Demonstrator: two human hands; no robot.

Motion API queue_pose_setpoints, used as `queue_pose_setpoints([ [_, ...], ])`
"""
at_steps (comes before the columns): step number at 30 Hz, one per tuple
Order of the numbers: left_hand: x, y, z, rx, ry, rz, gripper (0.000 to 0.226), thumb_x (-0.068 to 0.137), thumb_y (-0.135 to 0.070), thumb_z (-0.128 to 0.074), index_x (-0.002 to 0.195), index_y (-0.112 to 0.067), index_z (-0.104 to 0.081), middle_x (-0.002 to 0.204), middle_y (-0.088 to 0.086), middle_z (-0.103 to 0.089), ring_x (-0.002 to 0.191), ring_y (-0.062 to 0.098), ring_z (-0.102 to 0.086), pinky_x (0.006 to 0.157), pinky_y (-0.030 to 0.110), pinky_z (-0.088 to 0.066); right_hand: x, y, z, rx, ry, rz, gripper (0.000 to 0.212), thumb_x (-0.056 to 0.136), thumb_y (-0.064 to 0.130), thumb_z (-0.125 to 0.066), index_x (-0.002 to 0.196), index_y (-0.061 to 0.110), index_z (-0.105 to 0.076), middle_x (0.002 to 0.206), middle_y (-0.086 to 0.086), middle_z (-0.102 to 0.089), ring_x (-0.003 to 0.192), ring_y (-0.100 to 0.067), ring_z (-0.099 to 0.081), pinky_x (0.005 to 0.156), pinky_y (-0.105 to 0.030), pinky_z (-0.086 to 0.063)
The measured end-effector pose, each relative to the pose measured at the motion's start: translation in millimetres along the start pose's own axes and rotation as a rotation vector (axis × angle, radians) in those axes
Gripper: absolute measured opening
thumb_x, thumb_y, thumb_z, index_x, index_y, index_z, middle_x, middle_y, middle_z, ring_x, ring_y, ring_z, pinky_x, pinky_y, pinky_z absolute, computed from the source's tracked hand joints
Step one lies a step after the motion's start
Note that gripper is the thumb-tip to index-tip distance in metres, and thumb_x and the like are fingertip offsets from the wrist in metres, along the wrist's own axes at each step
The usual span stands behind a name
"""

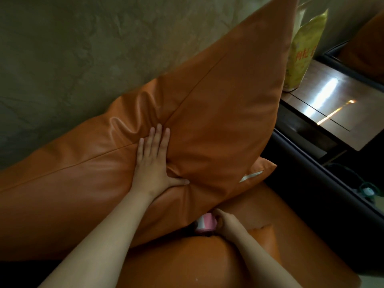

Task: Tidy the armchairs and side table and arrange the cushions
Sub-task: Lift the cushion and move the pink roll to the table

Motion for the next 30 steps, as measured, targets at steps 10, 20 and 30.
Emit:
queue_pose_setpoints([
  [10,0,-1,1,0.012,0.007,0.009,0.147,0.041,-0.08,-0.065,0.15,-0.023,0.016,0.159,0.001,0.013,0.148,0.018,0.011,0.118,0.036,0.013,-34,1,7,0.234,-0.15,0.048,0.053,0.068,0.039,-0.079,0.11,0.029,-0.05,0.1,0.011,-0.06,0.083,-0.007,-0.058,0.062,-0.015,-0.041],
  [20,-8,-9,6,0.02,0.023,0.038,0.15,0.041,-0.076,-0.072,0.148,-0.024,0.019,0.161,0.004,0.007,0.148,0.02,0.008,0.117,0.038,0.011,-119,9,11,0.449,-0.321,0.061,0.049,0.068,0.014,-0.076,0.109,0.029,-0.052,0.082,0.005,-0.069,0.07,-0.003,-0.067,0.065,-0.017,-0.053],
  [30,-44,-25,15,-0.01,0.046,0.053,0.144,0.048,-0.065,-0.081,0.151,-0.02,0.009,0.161,0.003,0.008,0.148,0.02,0.01,0.117,0.041,0.009,-163,13,58,0.453,-0.473,0.084,0.052,0.073,0.013,-0.079,0.111,0.033,-0.049,0.099,0.008,-0.067,0.078,-0.002,-0.068,0.067,-0.023,-0.058],
])
Point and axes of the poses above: each hand's wrist, its own x-axis towards the middle knuckle, its own z-axis out of the back of the hand, y = z × x, the point moved 1 cm from there along x, towards the middle knuckle
